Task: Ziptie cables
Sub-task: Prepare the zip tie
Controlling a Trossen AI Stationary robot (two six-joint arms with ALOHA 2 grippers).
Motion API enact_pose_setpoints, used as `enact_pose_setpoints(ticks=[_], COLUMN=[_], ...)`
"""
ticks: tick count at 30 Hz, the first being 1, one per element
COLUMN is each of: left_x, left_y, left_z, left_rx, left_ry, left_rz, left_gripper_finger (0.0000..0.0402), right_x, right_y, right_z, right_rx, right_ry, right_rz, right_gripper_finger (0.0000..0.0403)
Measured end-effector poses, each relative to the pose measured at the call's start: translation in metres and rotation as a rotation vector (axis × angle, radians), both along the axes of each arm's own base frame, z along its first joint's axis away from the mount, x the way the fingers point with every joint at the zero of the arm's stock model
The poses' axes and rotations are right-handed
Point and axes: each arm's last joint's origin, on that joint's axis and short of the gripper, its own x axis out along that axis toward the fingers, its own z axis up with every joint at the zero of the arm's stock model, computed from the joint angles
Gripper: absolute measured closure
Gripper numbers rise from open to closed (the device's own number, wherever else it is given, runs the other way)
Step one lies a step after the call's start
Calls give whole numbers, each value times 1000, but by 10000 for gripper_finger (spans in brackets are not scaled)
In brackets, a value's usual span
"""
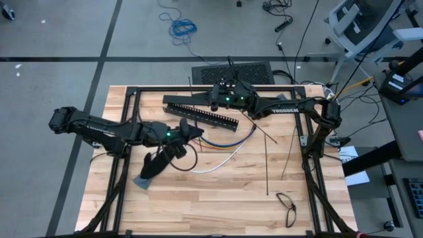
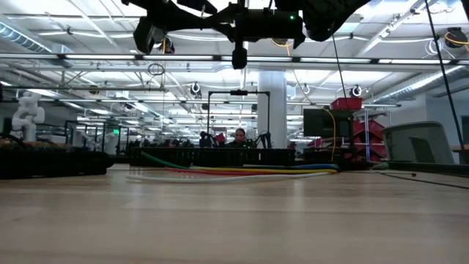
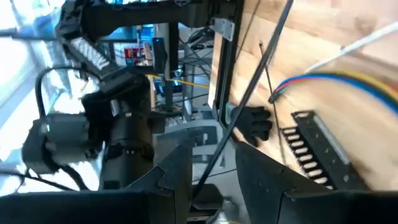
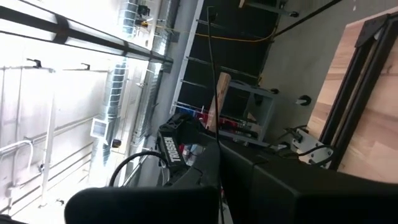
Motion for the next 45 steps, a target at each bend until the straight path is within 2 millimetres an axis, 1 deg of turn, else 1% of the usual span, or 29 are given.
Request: enact_pose_setpoints(ticks=[9, 15, 19, 22, 26, 34, 37, 41, 45], left_x=[-9, -10, -10, -10, -9, -9, -9, -9, -6], left_y=[0, 0, -2, -2, -2, -2, -1, 1, 0], left_z=[17, 17, 18, 18, 20, 20, 19, 19, 16], left_rx=[-253, -357, -567, -704, -796, -795, -725, -585, -563], left_ry=[-153, -164, -186, -211, -240, -249, -246, -237, -219], left_rz=[19, 22, -1, 20, 32, 42, 69, 81, 76], left_gripper_finger=[281, 281, 281, 281, 281, 281, 281, 281, 281], right_x=[0, 0, -1, -1, -1, 0, 0, 1, 1], right_y=[-1, -1, 0, 0, 0, 4, 7, 9, 10], right_z=[0, 1, 2, 2, 2, 6, 8, 8, 9], right_rx=[-40, -59, -104, -144, -171, -227, -230, -217, -229], right_ry=[4, -5, -6, -6, -3, -35, -56, -59, -68], right_rz=[-2, -3, -4, -10, 1, 7, 12, 17, 15], right_gripper_finger=[403, 403, 403, 403, 403, 403, 403, 403, 403])
